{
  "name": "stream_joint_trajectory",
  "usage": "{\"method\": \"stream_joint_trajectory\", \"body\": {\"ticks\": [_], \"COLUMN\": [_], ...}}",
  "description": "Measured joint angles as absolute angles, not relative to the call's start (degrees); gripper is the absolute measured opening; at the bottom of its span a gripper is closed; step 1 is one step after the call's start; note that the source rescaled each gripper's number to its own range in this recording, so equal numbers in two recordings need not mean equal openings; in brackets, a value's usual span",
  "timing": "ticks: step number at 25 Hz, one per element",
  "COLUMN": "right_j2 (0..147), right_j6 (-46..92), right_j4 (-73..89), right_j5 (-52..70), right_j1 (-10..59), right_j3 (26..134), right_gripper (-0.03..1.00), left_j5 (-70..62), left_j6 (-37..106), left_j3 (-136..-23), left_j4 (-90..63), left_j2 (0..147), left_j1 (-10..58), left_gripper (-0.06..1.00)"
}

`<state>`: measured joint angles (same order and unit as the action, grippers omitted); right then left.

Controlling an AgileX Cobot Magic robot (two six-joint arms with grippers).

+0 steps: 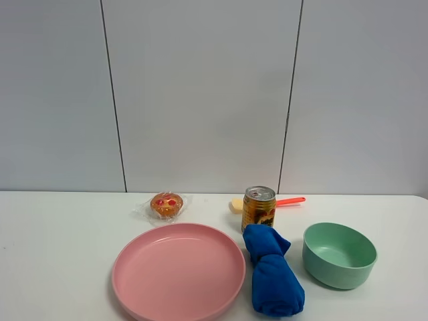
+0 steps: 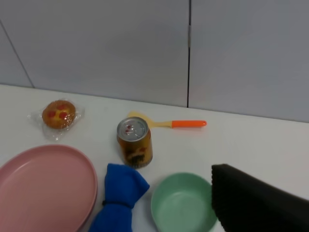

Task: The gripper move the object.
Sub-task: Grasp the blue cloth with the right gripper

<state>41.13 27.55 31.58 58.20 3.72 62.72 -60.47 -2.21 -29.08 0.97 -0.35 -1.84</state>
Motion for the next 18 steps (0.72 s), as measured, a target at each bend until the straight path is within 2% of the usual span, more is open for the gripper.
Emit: {"method": "stream_joint_trajectory", "body": {"ticks": [6,11,15,18], "right_j2": [57.35,66.92,73.04,76.83], "right_j6": [29.11,28.62,17.06,2.10], "right_j4": [30.93,23.52,12.70,4.90], "right_j5": [60.43,56.94,54.53,54.42], "right_j1": [10.47,23.34,33.59,38.96], "right_j3": [71.14,72.51,72.51,72.51], "right_gripper": [1.00,1.00,1.00,1.00], "left_j5": [-60.47,-60.47,-60.47,-60.47], "left_j6": [-2.21,-2.21,-2.21,-2.21], "left_j3": [-29.08,-29.08,-29.08,-29.08], "left_j4": [0.97,0.97,0.97,0.97], "left_j2": [-0.35,-0.35,-0.35,-0.35], "left_j1": [-1.84,-1.84,-1.84,-1.84], "left_gripper": [1.00,1.00,1.00,1.00]}}
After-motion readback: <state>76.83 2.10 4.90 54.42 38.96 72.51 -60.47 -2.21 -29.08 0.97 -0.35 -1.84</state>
